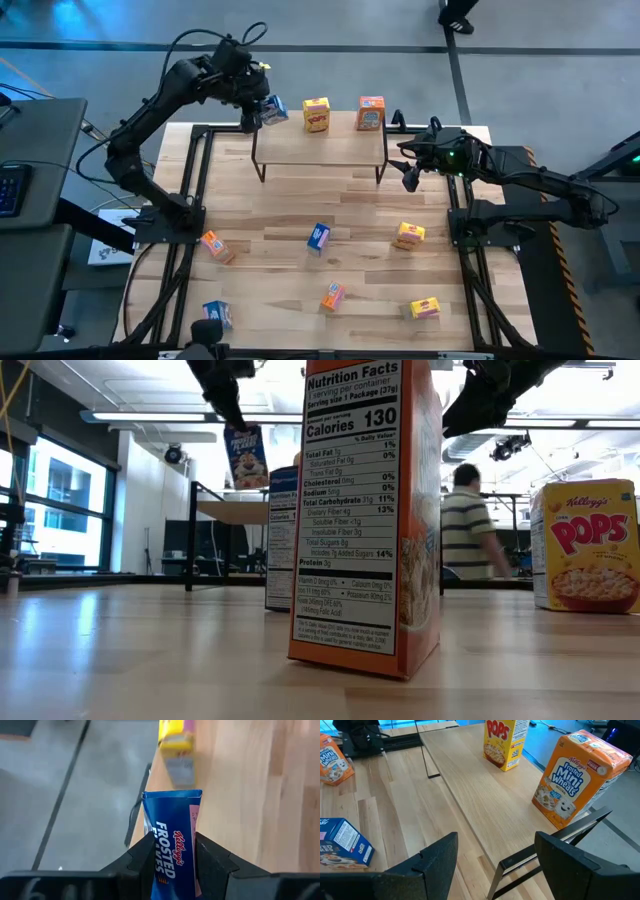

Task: Stack cereal on shelf
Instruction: Put the top blue cereal box on the shelf

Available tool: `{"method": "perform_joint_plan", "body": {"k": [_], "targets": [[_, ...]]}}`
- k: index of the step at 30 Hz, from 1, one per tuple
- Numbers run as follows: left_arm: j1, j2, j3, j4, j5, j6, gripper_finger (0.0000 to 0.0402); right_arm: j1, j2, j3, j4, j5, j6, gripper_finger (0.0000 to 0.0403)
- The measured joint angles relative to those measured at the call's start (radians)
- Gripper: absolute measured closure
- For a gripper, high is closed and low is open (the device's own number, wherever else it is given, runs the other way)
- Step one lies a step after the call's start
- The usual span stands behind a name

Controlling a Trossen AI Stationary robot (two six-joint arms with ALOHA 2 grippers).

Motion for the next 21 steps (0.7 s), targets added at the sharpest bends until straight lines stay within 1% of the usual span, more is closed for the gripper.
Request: {"method": "perform_joint_plan", "body": {"k": [4,8,15,21], "targets": [[0.024,0.043,0.021,-0.019,0.010,0.067,0.0293,0.000,0.000,0.000,0.000,0.000,0.000,0.0146],[0.035,0.070,0.037,-0.029,0.042,0.102,0.0293,0.000,0.000,0.000,0.000,0.000,0.000,0.0146],[0.036,0.110,0.052,-0.078,0.073,0.223,0.0293,0.000,0.000,0.000,0.000,0.000,0.000,0.0146],[0.039,0.124,0.054,-0.078,0.078,0.266,0.0293,0.000,0.000,0.000,0.000,0.000,0.000,0.0146]]}}
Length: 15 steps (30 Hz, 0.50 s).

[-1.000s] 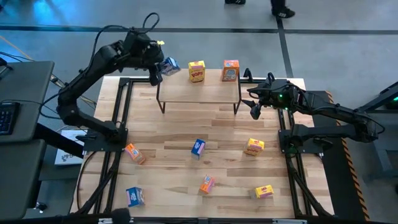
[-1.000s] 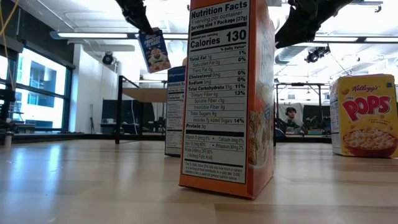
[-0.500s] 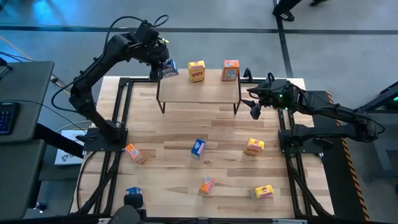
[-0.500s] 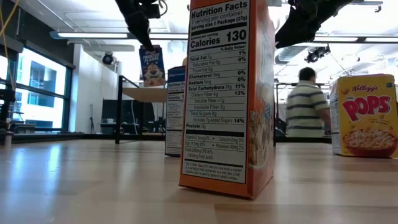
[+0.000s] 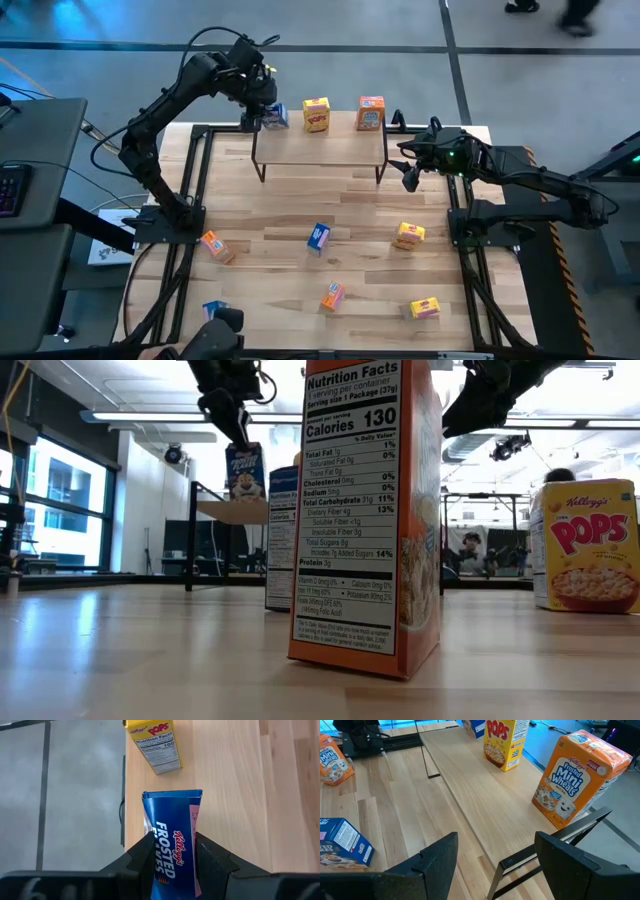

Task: Stack cereal on shelf
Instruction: Put the top blue cereal box on the shelf

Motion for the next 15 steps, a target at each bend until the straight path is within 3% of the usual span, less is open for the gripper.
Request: {"method": "perform_joint_plan", "body": {"k": [15], "targets": [[0.023,0.001,0.000,-0.016,0.033,-0.014,0.0293,0.000,0.000,0.000,0.000,0.000,0.000,0.0146]]}}
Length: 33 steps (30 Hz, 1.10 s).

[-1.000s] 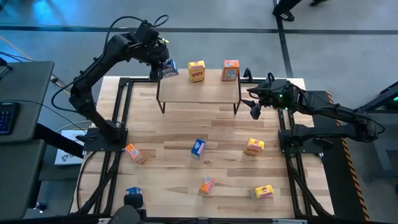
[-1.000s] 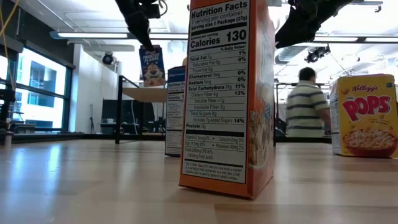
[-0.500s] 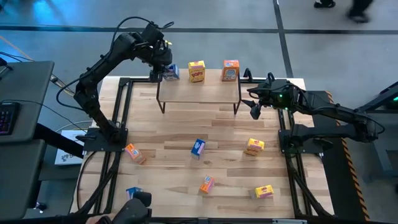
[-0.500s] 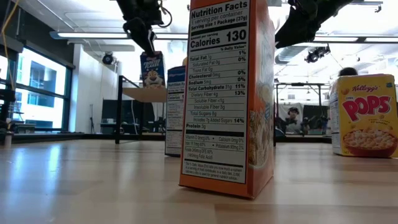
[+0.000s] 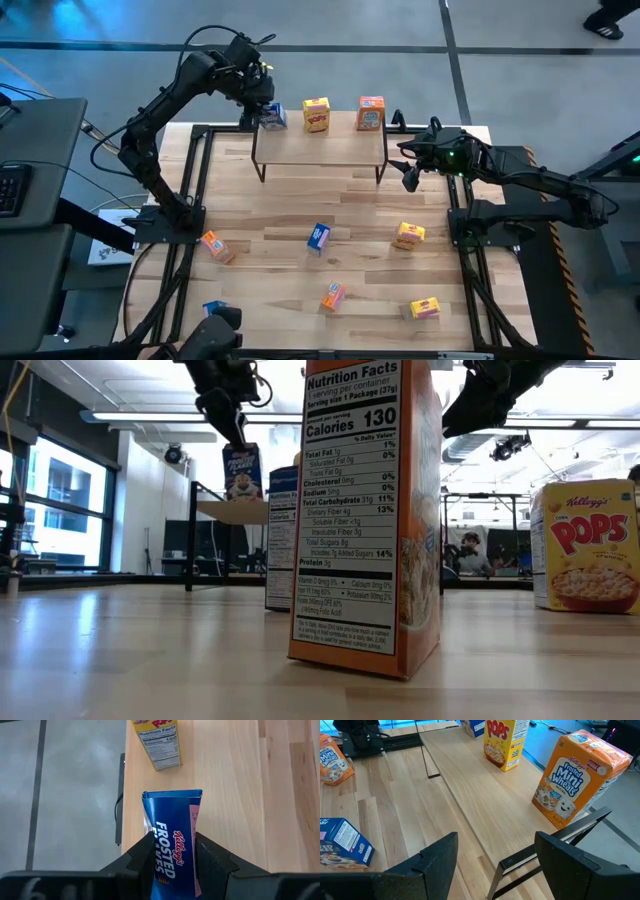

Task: Stack cereal on shelf
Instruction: Put the top blue cereal box on the shelf

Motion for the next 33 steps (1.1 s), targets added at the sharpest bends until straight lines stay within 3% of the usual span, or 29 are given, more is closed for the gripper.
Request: {"method": "perform_joint_plan", "body": {"k": [17,33], "targets": [[-0.001,0.028,0.002,0.011,0.009,-0.009,0.0292,0.000,0.000,0.000,0.000,0.000,0.000,0.0146],[0.000,0.030,-0.002,0.041,0.008,-0.019,0.0224,0.000,0.000,0.000,0.000,0.000,0.000,0.0146]]}}
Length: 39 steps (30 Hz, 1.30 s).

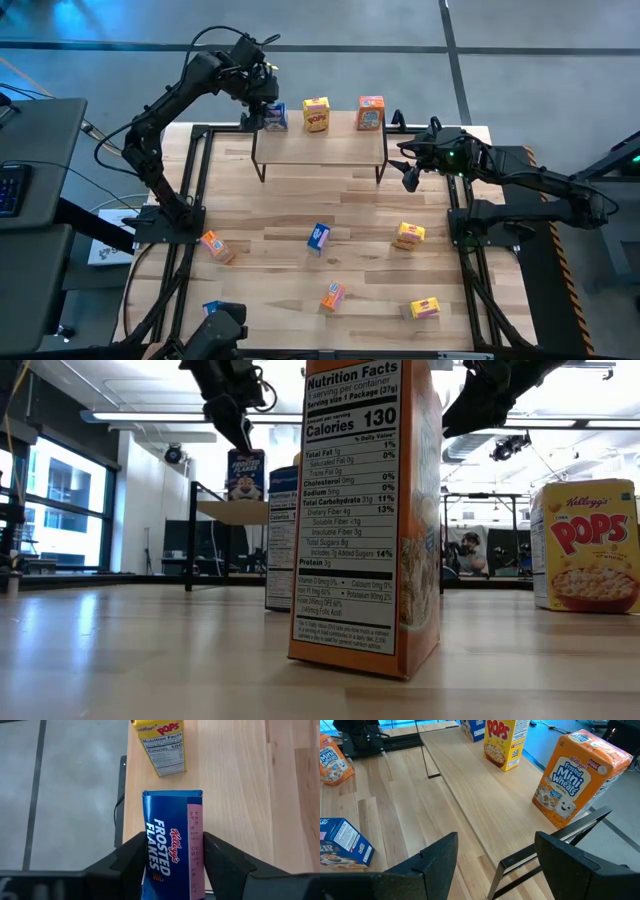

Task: Stack cereal on shelf
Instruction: Put the top blue cereal box on the shelf, then put the right orange cereal box and aligned with the other orange cereal box on the shelf

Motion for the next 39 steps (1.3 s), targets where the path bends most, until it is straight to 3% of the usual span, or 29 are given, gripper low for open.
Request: {"method": "perform_joint_plan", "body": {"k": [18,39], "targets": [[0.000,0.000,0.000,0.025,-0.031,-0.017,0.0176,0.000,0.000,0.000,0.000,0.000,0.000,0.0146],[-0.011,-0.096,0.000,0.035,-0.067,-0.170,0.0171,0.000,0.000,0.000,0.000,0.000,0.000,0.0146]]}}
